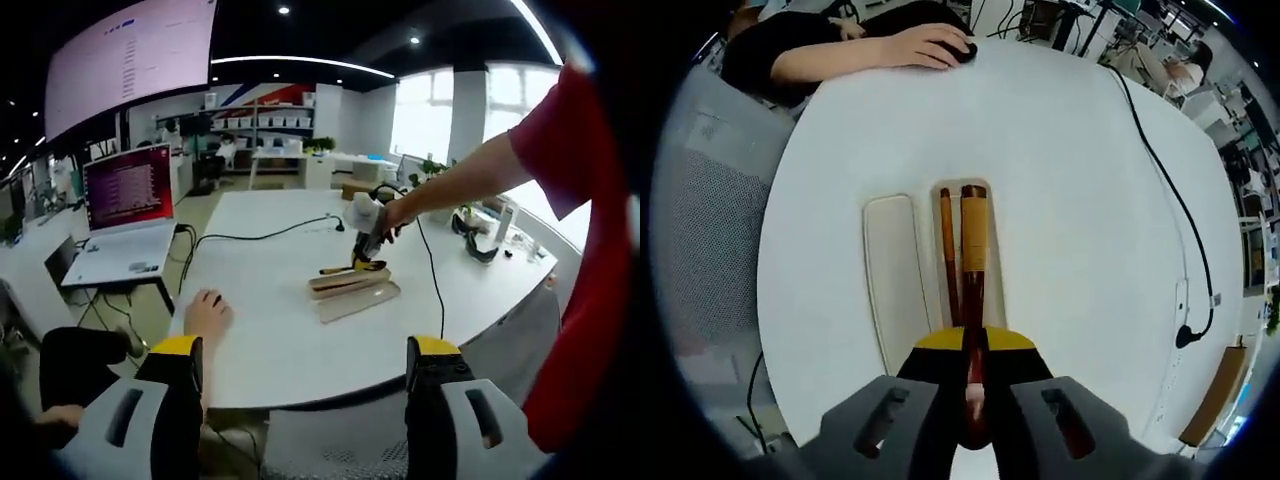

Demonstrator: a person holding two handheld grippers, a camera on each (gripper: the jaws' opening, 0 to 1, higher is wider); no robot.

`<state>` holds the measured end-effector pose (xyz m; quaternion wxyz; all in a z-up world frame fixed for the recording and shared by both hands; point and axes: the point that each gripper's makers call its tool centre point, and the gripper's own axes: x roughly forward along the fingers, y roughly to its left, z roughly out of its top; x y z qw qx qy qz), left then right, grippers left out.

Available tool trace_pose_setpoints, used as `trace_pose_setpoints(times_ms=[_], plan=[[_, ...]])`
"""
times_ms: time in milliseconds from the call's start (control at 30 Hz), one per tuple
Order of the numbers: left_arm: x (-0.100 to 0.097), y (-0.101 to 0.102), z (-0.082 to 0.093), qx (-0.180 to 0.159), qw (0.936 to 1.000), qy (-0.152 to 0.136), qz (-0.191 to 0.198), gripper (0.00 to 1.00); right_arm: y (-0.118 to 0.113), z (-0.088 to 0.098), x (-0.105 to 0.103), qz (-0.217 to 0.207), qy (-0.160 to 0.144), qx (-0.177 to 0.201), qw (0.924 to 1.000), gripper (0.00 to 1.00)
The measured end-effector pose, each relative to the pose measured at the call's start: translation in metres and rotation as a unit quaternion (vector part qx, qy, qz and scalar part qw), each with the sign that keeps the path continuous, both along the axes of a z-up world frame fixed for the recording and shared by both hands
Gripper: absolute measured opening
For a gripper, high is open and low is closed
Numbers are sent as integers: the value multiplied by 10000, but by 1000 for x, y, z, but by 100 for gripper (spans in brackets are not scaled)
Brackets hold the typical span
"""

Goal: Arrange the utensils inside the cutlery case until each visible utensil rests in its matching compartment.

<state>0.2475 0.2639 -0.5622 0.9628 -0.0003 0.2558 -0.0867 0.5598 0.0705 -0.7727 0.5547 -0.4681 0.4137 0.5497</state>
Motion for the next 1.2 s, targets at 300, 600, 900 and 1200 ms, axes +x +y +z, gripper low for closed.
trace_pose_setpoints(times_ms=[300, 600, 900, 1200], plan=[[2, -3, -1, 19, 10000, 54, -39, 86, 3, -21, -8, -82, 137, -50, 9999, 1], [7, -2, 0, 63, 9999, 101, -34, 86, 3, -22, -10, -445, 203, 1, 9988, 2], [16, -9, 5, 145, 9997, 64, -183, 85, 2, -23, -5, -1189, 226, 292, 9922, 4], [15, -16, 5, 160, 9994, 70, -314, 85, -5, -13, -5, -1482, 242, 469, 9876, 3]])
